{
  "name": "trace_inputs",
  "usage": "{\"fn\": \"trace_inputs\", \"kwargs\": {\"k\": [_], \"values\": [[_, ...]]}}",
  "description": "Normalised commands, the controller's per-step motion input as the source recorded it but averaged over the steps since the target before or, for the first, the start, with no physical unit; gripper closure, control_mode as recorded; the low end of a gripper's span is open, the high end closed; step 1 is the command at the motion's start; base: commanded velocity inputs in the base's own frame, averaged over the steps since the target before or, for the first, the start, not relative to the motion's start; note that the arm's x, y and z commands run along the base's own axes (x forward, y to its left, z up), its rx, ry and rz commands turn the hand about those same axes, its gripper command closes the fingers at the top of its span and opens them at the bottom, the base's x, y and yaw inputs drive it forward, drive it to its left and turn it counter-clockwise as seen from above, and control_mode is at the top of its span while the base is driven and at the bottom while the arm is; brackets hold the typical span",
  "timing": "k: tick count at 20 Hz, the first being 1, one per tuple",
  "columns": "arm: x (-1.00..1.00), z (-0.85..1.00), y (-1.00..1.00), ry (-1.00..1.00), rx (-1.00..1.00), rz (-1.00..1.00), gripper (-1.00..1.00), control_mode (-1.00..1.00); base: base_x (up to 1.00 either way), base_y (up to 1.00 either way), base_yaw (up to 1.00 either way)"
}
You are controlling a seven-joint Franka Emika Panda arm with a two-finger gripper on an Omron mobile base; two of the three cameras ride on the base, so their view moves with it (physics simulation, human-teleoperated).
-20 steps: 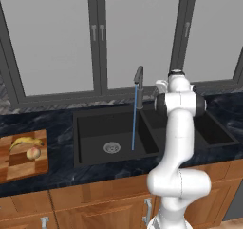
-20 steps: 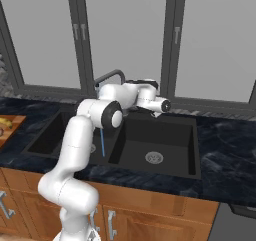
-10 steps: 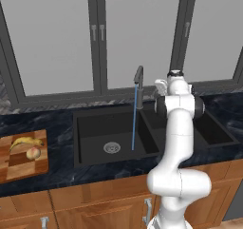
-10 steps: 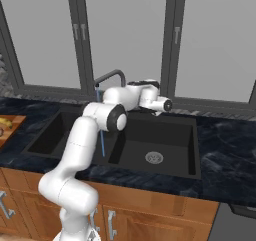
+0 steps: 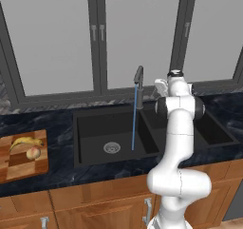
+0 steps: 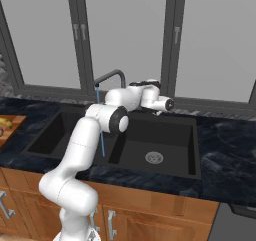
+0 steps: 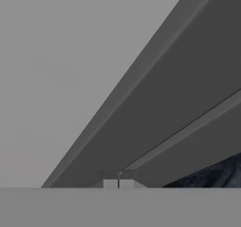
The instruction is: Pick the banana, peach from the sink and place them on the cutting board to airdry. Then turn off the sink faucet.
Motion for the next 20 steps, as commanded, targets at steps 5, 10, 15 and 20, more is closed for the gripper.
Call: {"fn": "trace_inputs", "kwargs": {"k": [5, 10, 15, 20], "values": [[0.28, -0.28, 0.48, 0.01, 0.00, 0.00, 1.00, -1.00, 0.00, 0.00, 0.00], [0.26, -0.29, 0.61, 0.00, 0.00, 0.00, 1.00, -1.00, 0.00, 0.00, 0.00], [0.19, -0.30, 0.68, 0.00, 0.00, 0.00, 1.00, -1.00, 0.00, 0.00, 0.00], [0.08, -0.24, 0.74, 0.00, 0.00, 0.00, 1.00, -1.00, 0.00, 0.00, 0.00]]}}
